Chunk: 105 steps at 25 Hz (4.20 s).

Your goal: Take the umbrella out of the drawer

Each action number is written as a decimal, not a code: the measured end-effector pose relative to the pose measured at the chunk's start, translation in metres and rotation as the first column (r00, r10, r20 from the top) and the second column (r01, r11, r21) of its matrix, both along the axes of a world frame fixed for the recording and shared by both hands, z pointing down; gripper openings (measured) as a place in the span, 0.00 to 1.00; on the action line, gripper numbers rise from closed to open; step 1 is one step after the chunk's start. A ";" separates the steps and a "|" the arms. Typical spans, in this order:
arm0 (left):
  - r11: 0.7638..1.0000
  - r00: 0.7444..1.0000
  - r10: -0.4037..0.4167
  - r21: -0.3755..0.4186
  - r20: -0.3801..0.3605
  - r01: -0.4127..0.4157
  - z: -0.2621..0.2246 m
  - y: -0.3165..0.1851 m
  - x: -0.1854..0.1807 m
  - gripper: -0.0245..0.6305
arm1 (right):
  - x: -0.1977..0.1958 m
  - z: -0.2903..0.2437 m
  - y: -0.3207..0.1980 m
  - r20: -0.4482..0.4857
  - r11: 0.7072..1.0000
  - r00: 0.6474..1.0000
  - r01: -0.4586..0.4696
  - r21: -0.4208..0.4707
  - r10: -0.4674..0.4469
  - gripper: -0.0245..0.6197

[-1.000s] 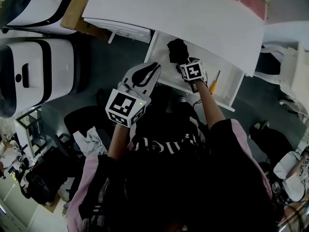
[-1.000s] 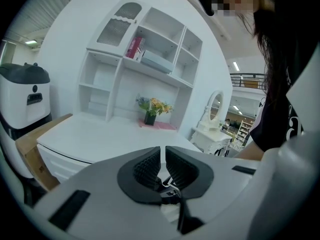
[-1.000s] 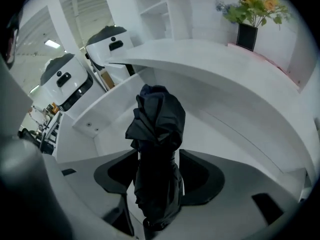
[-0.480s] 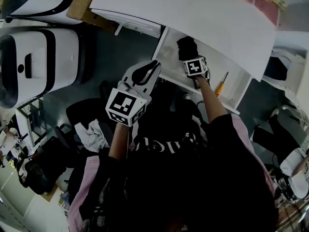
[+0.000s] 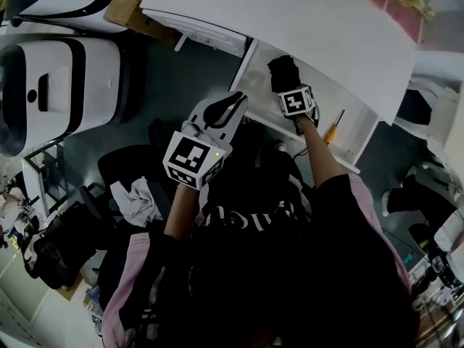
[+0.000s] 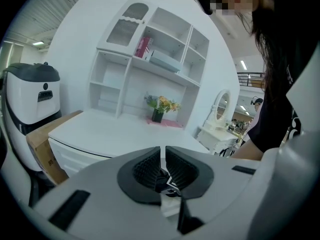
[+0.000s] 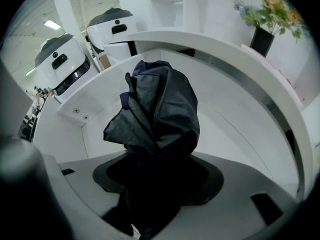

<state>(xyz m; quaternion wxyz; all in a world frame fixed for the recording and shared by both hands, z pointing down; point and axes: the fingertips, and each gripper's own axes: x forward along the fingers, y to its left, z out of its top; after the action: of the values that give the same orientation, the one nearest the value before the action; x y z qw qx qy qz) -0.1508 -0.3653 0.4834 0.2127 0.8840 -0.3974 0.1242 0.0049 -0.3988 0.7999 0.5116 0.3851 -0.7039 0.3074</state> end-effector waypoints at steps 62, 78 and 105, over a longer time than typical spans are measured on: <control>0.986 0.990 0.138 0.093 0.015 -0.139 -0.070 0.235 0.265 0.10 | 0.195 -0.313 0.288 0.549 0.918 0.831 -0.283 0.277 0.090 0.46; 0.976 0.988 0.152 0.160 0.001 -0.151 -0.093 0.324 0.188 0.10 | 0.130 -0.324 0.359 0.593 0.887 0.791 -0.374 0.270 0.153 0.46; 0.931 0.940 0.332 0.183 -0.074 -0.314 -0.084 0.486 0.095 0.10 | 0.041 -0.343 0.544 0.593 0.771 0.739 -0.567 0.290 0.320 0.46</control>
<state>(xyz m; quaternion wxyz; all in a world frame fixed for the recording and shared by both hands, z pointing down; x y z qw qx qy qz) -0.0556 0.1204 0.3990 0.1341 0.9574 -0.2439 0.0772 0.0459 0.1454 0.4572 0.1101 0.5580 -0.7482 0.3416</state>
